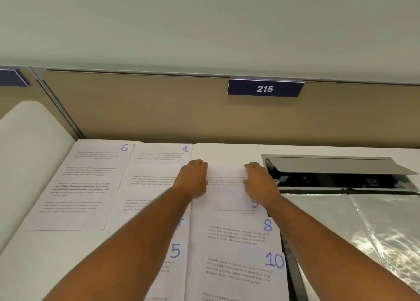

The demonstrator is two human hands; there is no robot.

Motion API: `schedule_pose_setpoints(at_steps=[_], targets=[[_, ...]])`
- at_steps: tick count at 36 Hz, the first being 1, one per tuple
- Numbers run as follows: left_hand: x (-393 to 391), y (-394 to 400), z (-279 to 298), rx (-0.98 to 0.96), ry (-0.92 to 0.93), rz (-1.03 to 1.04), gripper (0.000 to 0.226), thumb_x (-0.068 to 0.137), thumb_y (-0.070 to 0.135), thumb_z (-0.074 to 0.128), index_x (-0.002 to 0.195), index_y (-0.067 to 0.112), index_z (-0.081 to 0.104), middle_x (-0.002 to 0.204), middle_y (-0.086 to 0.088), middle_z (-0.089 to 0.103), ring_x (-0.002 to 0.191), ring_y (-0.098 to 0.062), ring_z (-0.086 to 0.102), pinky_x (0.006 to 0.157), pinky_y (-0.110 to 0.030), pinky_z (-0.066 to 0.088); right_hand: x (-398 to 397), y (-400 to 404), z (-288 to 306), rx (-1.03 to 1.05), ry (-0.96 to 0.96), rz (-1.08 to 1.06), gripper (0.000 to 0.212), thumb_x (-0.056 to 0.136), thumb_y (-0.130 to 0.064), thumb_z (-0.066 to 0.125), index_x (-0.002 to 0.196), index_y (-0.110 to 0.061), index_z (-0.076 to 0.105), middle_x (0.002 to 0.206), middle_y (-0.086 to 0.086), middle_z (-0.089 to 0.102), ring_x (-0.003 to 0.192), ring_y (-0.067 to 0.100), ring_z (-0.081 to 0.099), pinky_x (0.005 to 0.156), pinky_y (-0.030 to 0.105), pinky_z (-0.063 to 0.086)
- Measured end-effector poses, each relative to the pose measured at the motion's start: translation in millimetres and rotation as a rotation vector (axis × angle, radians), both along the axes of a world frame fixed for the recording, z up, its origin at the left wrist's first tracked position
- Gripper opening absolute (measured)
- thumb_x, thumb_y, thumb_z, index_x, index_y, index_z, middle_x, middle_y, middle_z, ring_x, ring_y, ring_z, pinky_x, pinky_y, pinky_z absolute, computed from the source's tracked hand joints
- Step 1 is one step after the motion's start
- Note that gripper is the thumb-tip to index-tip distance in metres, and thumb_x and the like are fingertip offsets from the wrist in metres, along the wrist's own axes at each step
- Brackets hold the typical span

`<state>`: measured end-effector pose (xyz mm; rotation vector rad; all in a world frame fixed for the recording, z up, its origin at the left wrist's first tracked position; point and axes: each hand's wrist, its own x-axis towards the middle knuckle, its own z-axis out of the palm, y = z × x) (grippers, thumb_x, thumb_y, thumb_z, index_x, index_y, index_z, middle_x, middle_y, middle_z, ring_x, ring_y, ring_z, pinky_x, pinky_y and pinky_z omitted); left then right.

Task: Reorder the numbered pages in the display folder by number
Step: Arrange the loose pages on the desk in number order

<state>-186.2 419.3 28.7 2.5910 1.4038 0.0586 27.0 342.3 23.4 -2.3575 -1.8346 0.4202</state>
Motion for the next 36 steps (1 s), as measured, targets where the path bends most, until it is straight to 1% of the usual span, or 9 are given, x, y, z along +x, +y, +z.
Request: schedule_pose_setpoints(at_steps=[4, 7, 16, 20, 24, 27, 30, 33, 36], targets=[[9, 7, -5, 0.01, 0.068, -0.014, 0.045, 0.094, 0.023, 0.063, 0.135, 0.009, 0.047, 0.136, -0.009, 0.051, 0.127, -0.026, 0.047, 0.105, -0.037, 0.041, 10, 14, -6, 0.007, -0.014, 0.005, 0.035, 0.093, -0.001, 0.055, 0.128, -0.008, 0.054, 0.129, 0.007, 0.055, 0.119, 0.026, 0.053, 0.095, 0.038, 0.048], [12, 11, -7, -0.004, 0.103, -0.004, 0.039, 0.093, 0.023, 0.063, 0.127, 0.01, 0.049, 0.129, -0.01, 0.054, 0.121, -0.027, 0.05, 0.101, -0.037, 0.042, 12, 19, -9, -0.039, -0.049, 0.012, 0.039, 0.095, -0.004, 0.053, 0.134, -0.01, 0.051, 0.132, 0.008, 0.054, 0.123, 0.029, 0.052, 0.096, 0.039, 0.048], [11, 15, -12, 0.008, 0.019, -0.008, 0.038, 0.091, 0.014, 0.064, 0.127, 0.01, 0.053, 0.122, -0.007, 0.052, 0.112, -0.025, 0.05, 0.095, -0.035, 0.045, 11, 21, -10, -0.026, -0.18, 0.008, 0.031, 0.095, -0.004, 0.052, 0.125, -0.011, 0.055, 0.126, 0.009, 0.051, 0.115, 0.027, 0.051, 0.09, 0.036, 0.047], [8, 12, -10, 0.026, -0.107, 0.008, 0.033, 0.093, 0.007, 0.06, 0.126, 0.013, 0.06, 0.12, -0.004, 0.059, 0.113, -0.023, 0.051, 0.093, -0.034, 0.046, 14, 18, -10, 0.028, -0.054, -0.043, 0.025, 0.094, 0.0, 0.052, 0.116, -0.009, 0.06, 0.12, 0.011, 0.054, 0.109, 0.029, 0.053, 0.086, 0.038, 0.049], [6, 6, -2, -0.037, -0.325, 0.129, 0.029, 0.098, 0.011, 0.059, 0.126, 0.017, 0.062, 0.121, -0.002, 0.063, 0.112, -0.022, 0.055, 0.097, -0.034, 0.047, 17, 11, -2, 0.154, 0.089, -0.121, 0.01, 0.096, -0.002, 0.055, 0.096, -0.012, 0.056, 0.101, 0.003, 0.052, 0.088, 0.022, 0.055, 0.069, 0.032, 0.041], [3, 1, 8, -0.175, -0.539, 0.275, 0.035, 0.098, 0.01, 0.06, 0.131, 0.021, 0.057, 0.116, 0.002, 0.061, 0.106, -0.018, 0.058, 0.091, -0.026, 0.045, 18, 6, 11, 0.281, 0.227, -0.189, 0.013, 0.1, -0.005, 0.052, 0.091, -0.014, 0.053, 0.095, 0.001, 0.055, 0.082, 0.019, 0.056, 0.066, 0.033, 0.045], [-2, -4, 21, -0.289, -0.69, 0.361, 0.039, 0.096, 0.012, 0.063, 0.132, 0.024, 0.052, 0.113, 0.005, 0.061, 0.1, -0.017, 0.063, 0.09, -0.031, 0.052, 18, 1, 29, 0.375, 0.353, -0.243, 0.018, 0.103, -0.008, 0.048, 0.088, -0.018, 0.051, 0.088, -0.001, 0.058, 0.079, 0.018, 0.056, 0.063, 0.032, 0.043], [-6, -11, 36, -0.34, -0.779, 0.388, 0.035, 0.095, 0.012, 0.064, 0.126, 0.022, 0.051, 0.106, 0.004, 0.067, 0.096, -0.017, 0.067, 0.081, -0.03, 0.055, 17, -5, 54, 0.465, 0.411, -0.291, 0.02, 0.103, -0.009, 0.047, 0.086, -0.02, 0.049, 0.084, -0.002, 0.059, 0.076, 0.016, 0.055, 0.061, 0.032, 0.043], [-11, -20, 47, -0.394, -0.806, 0.391, 0.03, 0.095, 0.013, 0.067, 0.123, 0.016, 0.056, 0.112, 0.002, 0.069, 0.097, -0.018, 0.069, 0.081, -0.029, 0.058, 15, -9, 80, 0.528, 0.429, -0.303, 0.023, 0.105, -0.014, 0.046, 0.085, -0.026, 0.048, 0.084, -0.004, 0.059, 0.077, 0.016, 0.058, 0.061, 0.033, 0.047]])
